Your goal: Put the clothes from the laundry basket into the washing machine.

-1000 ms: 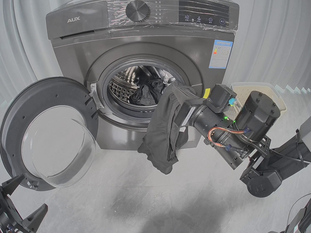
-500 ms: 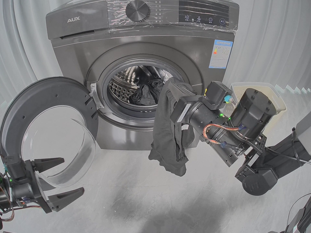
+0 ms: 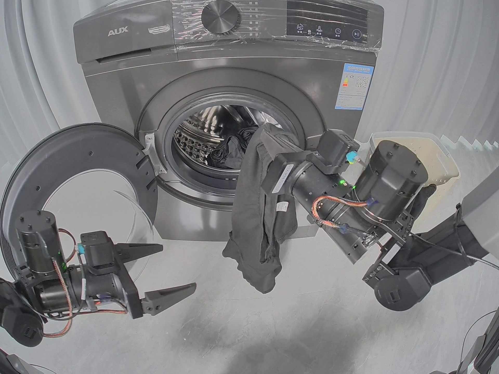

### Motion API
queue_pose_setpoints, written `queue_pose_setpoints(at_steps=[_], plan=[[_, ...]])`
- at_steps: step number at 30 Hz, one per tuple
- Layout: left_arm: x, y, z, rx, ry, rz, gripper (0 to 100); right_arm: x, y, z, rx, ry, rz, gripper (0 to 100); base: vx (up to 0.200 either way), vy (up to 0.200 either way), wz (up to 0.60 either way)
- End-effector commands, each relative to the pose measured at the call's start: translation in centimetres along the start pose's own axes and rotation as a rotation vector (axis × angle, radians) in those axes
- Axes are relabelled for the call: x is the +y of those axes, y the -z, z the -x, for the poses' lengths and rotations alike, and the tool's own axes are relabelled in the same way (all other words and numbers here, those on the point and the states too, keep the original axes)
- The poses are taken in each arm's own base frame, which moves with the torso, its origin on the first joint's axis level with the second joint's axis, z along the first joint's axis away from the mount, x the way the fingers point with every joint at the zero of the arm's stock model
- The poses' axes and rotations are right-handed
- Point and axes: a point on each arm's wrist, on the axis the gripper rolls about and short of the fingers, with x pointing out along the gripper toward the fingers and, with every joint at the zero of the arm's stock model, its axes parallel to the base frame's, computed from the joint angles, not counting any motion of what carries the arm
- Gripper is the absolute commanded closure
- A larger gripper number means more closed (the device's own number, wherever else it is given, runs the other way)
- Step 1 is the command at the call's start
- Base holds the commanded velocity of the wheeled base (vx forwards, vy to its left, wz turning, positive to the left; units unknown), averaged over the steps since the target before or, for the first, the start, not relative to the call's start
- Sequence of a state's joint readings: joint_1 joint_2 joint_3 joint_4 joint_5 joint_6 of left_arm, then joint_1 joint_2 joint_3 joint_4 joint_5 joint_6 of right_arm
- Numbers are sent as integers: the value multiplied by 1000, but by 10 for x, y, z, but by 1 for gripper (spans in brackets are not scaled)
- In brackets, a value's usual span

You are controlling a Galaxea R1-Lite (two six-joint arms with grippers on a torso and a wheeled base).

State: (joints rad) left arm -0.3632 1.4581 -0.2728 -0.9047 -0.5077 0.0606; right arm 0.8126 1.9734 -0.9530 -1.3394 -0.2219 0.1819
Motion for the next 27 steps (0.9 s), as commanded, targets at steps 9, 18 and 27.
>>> queue_pose_setpoints(at_steps=[9,18,27], plan=[[10,32,-60,99,62,34,0,5,16,-26,-29,-13,-9,100,0,0,0],[20,41,-86,92,67,42,0,5,19,-28,-31,-4,-9,100,0,0,0],[23,51,-114,55,92,60,0,4,22,-30,-38,0,-10,100,0,0,0]])
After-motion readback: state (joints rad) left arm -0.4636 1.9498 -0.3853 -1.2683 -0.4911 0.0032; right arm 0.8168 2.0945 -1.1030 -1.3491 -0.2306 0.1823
